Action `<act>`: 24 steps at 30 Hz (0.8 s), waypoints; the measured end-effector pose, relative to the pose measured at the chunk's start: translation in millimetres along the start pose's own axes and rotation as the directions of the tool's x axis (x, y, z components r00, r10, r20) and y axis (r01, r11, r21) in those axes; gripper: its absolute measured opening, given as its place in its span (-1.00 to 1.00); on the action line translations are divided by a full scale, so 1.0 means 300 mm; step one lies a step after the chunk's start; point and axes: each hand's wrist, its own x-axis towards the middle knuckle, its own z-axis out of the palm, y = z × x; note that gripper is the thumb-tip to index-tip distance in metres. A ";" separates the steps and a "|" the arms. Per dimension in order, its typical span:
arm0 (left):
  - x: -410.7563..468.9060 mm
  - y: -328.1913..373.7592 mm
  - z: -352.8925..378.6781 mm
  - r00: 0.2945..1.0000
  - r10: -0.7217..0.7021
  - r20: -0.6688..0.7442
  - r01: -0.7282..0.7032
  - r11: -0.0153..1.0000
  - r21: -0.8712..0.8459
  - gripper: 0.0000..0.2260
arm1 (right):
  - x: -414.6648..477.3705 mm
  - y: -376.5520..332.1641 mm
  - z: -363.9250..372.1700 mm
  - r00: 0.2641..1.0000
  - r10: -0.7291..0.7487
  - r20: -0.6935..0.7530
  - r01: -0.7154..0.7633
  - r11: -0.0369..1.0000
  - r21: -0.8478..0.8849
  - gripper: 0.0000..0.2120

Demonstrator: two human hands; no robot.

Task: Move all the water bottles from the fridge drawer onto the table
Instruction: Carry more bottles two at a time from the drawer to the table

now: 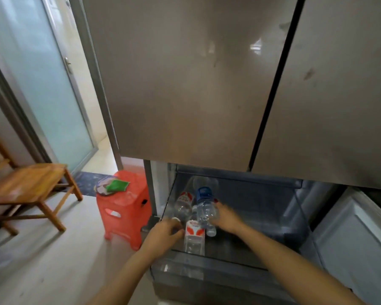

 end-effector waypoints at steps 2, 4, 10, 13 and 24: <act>0.043 0.016 0.026 0.994 -0.077 0.078 0.076 0.997 0.025 -0.79 | 0.029 0.050 0.008 1.000 0.005 0.029 -0.006 0.999 0.048 -0.52; 0.095 0.032 0.056 0.981 -0.130 0.145 0.123 0.991 0.060 -0.75 | 0.051 0.091 0.014 0.999 0.008 0.051 -0.011 0.998 0.059 -0.54; 0.242 0.089 0.143 0.907 -0.233 0.351 0.141 0.953 0.270 -0.58 | 0.133 0.175 0.082 0.972 0.036 0.234 -0.035 0.999 -0.008 -0.52; 0.281 0.109 0.180 0.873 -0.253 0.416 0.115 0.937 0.329 -0.56 | 0.137 0.164 0.102 0.975 0.078 0.208 -0.076 0.997 -0.015 -0.47; 0.443 -0.116 0.451 0.856 -0.381 0.349 0.257 0.900 0.353 -0.26 | 0.157 0.152 0.158 0.966 0.185 0.181 -0.196 0.980 0.044 -0.55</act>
